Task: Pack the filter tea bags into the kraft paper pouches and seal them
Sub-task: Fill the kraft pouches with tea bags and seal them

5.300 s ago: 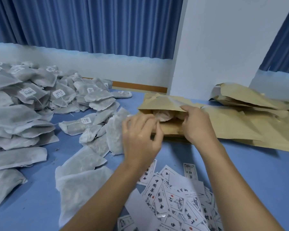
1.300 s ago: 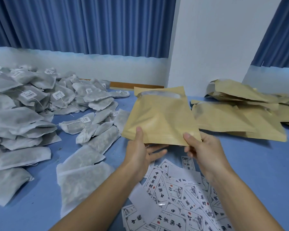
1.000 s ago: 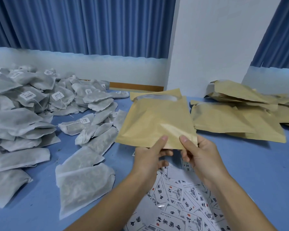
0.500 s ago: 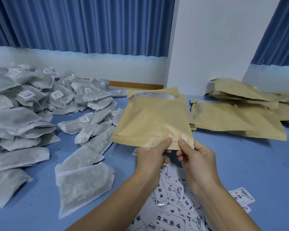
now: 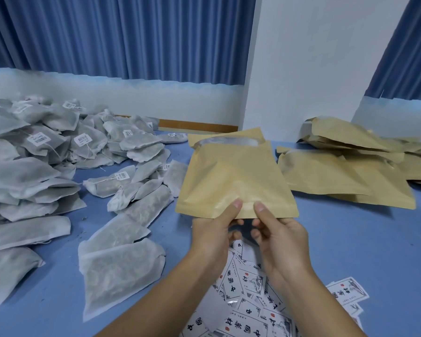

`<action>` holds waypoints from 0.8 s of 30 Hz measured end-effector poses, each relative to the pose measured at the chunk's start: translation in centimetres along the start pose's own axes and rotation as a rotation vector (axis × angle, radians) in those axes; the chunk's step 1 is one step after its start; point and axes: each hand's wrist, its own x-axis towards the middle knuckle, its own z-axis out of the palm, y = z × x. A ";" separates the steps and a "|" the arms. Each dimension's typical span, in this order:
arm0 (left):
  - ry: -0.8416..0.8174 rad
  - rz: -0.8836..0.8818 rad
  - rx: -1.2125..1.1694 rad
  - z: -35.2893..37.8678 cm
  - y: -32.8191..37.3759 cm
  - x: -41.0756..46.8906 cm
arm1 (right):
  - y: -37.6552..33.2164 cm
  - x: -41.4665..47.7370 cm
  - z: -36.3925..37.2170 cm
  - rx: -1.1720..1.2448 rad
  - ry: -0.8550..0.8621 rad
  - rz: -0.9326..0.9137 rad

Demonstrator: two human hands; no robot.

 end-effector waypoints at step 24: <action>0.020 -0.083 -0.013 0.1 -0.2 -0.4 | 0.0 -0.2 0.5 -0.019 -0.120 0.031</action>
